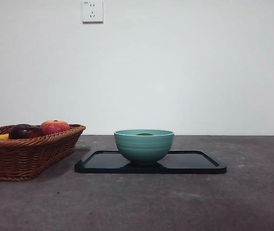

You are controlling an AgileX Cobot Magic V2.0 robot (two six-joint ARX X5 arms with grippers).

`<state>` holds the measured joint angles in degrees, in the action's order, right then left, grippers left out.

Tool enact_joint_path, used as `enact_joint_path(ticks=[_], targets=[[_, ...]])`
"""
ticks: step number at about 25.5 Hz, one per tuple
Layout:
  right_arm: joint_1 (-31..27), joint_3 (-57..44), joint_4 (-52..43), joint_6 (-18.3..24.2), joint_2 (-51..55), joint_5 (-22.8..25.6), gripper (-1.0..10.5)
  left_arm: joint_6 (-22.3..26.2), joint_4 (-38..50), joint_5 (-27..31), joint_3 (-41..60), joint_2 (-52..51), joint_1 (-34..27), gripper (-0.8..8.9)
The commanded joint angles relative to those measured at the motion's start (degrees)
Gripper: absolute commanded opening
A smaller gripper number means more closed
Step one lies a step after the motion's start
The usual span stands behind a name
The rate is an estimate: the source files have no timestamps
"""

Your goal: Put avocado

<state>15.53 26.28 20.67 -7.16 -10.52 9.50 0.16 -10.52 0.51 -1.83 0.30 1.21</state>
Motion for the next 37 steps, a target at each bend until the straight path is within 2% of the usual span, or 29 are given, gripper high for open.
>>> enact_joint_path(ticks=[1, 2, 5, 8, 11, 17, 24, 37], targets=[[-4.59, -6.84, -6.82, 4.61, 2.51, -2.29, 0.2, 0.44, -0.39, 0.13, 1.18, -0.11, -0.13, 0.19], [-6.95, -10.21, -8.94, 6.58, 3.82, -3.67, 0.2, 0.44, -0.39, 0.13, 1.18, -0.11, -0.13, 0.19], [-10.95, -15.54, -11.80, 8.87, 5.86, -6.43, 0.2, 0.44, -0.39, 0.11, 1.18, -0.11, -0.13, 0.19], [-14.27, -19.89, -13.77, 10.08, 7.34, -9.77, 0.2, 0.44, -0.39, 0.13, 1.18, -0.11, -0.13, 0.19], [-16.28, -23.67, -16.61, 10.36, 8.37, -11.04, 0.2, 0.44, -0.39, 0.13, 1.18, -0.11, -0.13, 0.19], [-18.43, -25.68, -15.39, 10.49, 9.31, -10.34, 0.2, 0.44, -0.39, 0.13, 1.18, -0.11, -0.13, 0.19], [-17.49, -25.68, -10.45, 9.99, 10.32, -4.85, 0.2, 0.44, -0.39, 0.13, 1.18, -0.11, -0.13, 0.19], [-16.63, -25.68, -11.78, 7.58, 10.32, -5.01, 0.2, 0.44, -0.37, 0.13, 1.18, -0.11, -0.13, 0.19]])
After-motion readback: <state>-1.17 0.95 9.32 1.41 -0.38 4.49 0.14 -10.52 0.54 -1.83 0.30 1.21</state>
